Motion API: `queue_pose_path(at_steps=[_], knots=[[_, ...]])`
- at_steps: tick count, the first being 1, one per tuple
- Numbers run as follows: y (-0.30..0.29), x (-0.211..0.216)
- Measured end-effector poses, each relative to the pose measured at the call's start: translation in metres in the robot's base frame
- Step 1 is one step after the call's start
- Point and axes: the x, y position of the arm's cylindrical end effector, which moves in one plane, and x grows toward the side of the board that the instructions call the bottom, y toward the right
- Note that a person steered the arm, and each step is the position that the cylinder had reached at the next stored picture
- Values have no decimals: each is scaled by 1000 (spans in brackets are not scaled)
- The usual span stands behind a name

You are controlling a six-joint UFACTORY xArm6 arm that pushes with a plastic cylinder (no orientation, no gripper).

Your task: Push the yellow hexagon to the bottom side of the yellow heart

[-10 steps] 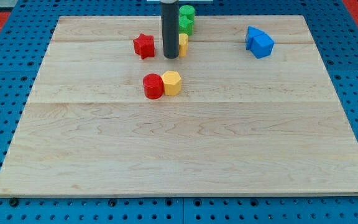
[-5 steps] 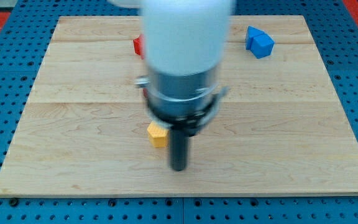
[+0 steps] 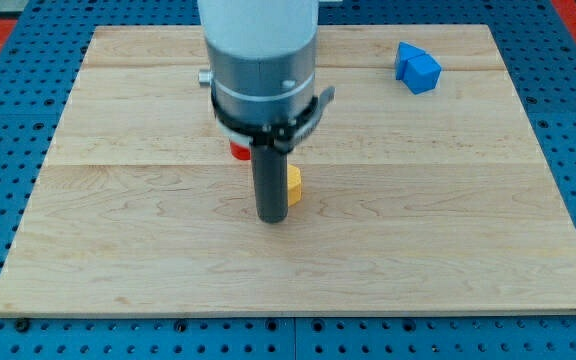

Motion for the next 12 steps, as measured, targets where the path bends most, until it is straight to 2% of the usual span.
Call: queue_pose_path(at_steps=[1, 2, 4, 5, 9, 12], knots=[[32, -40], [42, -44], [36, -97], [14, -135], [22, -138], [5, -138]])
